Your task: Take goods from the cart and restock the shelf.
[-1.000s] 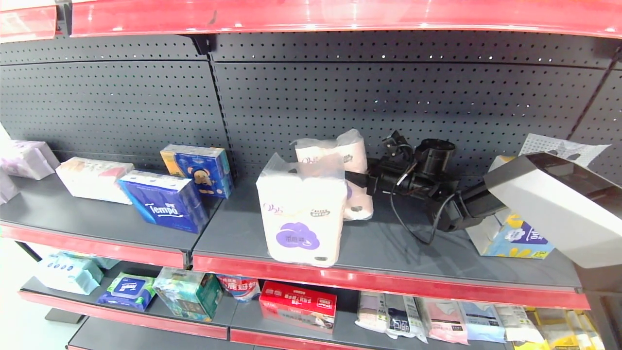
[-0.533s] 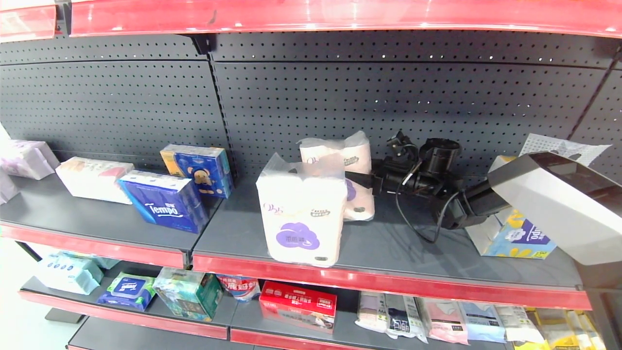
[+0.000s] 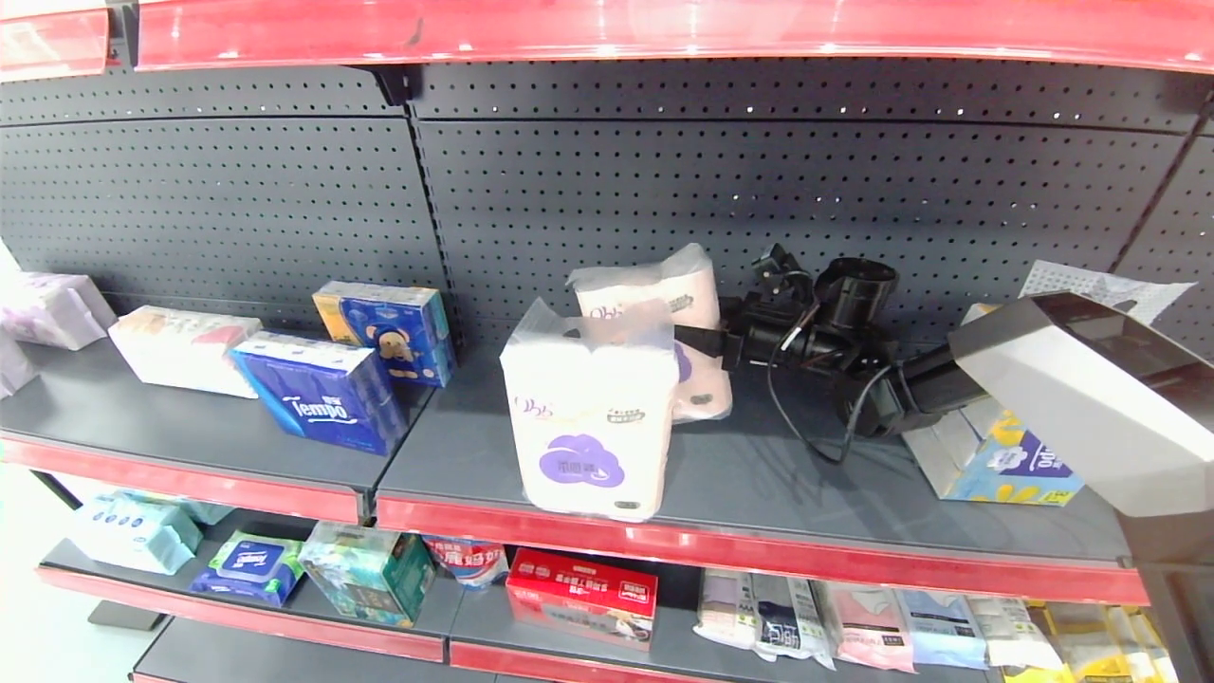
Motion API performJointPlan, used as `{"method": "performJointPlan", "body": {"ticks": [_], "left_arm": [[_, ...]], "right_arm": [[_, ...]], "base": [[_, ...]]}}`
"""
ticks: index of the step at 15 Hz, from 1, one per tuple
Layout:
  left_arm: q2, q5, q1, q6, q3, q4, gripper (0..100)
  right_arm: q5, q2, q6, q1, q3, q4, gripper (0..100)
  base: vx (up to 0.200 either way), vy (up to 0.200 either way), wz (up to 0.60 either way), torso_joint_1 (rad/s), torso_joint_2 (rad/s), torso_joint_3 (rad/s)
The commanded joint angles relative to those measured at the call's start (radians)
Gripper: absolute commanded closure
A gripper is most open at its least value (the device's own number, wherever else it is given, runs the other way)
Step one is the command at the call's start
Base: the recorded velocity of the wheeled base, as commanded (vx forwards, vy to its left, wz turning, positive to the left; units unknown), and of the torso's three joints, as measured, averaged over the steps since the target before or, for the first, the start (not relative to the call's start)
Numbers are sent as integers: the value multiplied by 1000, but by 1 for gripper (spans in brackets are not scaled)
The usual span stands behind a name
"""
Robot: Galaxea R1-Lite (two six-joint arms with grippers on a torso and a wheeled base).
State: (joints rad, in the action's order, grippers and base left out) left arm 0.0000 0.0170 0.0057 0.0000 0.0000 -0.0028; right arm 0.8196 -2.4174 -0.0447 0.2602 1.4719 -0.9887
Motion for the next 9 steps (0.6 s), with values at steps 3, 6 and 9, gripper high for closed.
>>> {"method": "performJointPlan", "body": {"ticks": [3,6,9], "left_arm": [[0,0,0,0,0,0,0],[0,0,0,0,0,0,0],[0,0,0,0,0,0,0]], "right_arm": [[0,0,17,24,21,-2,100],[-2,-2,23,45,33,-2,100],[-8,-2,43,45,57,-2,100]], "base": [[0,0,0,0,0,0],[0,0,0,0,0,0],[0,0,0,0,0,0]]}}
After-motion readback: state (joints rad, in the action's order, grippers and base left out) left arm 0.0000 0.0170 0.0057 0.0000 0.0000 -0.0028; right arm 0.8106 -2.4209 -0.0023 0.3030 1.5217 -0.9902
